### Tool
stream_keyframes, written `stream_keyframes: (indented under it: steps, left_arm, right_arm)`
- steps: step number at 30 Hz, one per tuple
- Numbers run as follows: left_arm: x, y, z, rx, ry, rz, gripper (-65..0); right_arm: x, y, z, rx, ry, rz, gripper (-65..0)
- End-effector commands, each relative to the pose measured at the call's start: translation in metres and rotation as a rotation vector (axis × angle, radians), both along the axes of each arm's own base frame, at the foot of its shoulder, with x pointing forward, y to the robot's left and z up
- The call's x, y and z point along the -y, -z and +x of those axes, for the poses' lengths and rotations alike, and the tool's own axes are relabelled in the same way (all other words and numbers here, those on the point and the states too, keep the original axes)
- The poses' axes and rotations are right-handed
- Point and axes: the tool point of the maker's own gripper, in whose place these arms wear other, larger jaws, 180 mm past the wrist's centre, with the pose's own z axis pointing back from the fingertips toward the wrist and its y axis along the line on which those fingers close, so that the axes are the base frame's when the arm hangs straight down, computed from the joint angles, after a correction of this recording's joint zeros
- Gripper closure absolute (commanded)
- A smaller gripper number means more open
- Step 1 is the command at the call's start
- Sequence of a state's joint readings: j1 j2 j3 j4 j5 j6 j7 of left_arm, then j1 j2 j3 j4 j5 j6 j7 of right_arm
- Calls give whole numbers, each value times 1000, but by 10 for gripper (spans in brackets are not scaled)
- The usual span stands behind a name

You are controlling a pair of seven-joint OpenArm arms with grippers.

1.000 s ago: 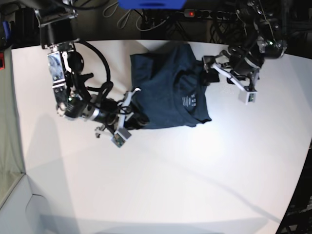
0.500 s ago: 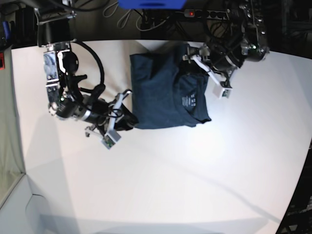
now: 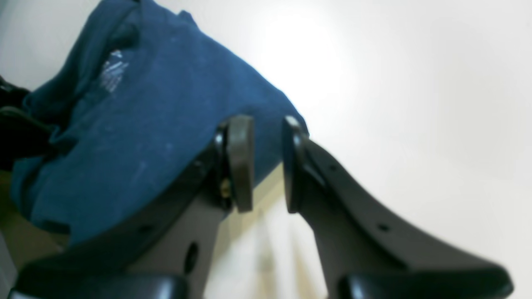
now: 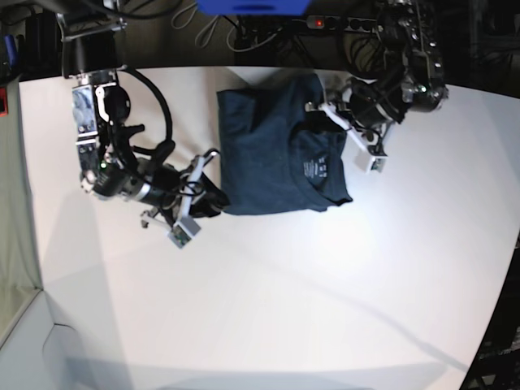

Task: Layout the t-shirt on the table in an organized manner, then fold the t-shirt properly
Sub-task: 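Grasp opposite sides of the folded bundle with both grippers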

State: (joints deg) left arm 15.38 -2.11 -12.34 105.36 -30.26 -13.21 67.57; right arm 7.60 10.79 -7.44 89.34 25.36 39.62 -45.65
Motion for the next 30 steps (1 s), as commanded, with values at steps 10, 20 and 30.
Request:
stream_keyframes:
  steps: [10,20,30]
  left_arm:
    - [-37,-26,21,102,-30,75,-8]
    - [-26,-23,13,74,3,63,-20]
    - [-24,-12,-5,36,6,58,-247]
  right_arm:
    - [9,-15,9,53,0,6,-112]
    - [8,-14,9,51,0,6,-112]
    - [8,-14,9,49,-1,7,-112]
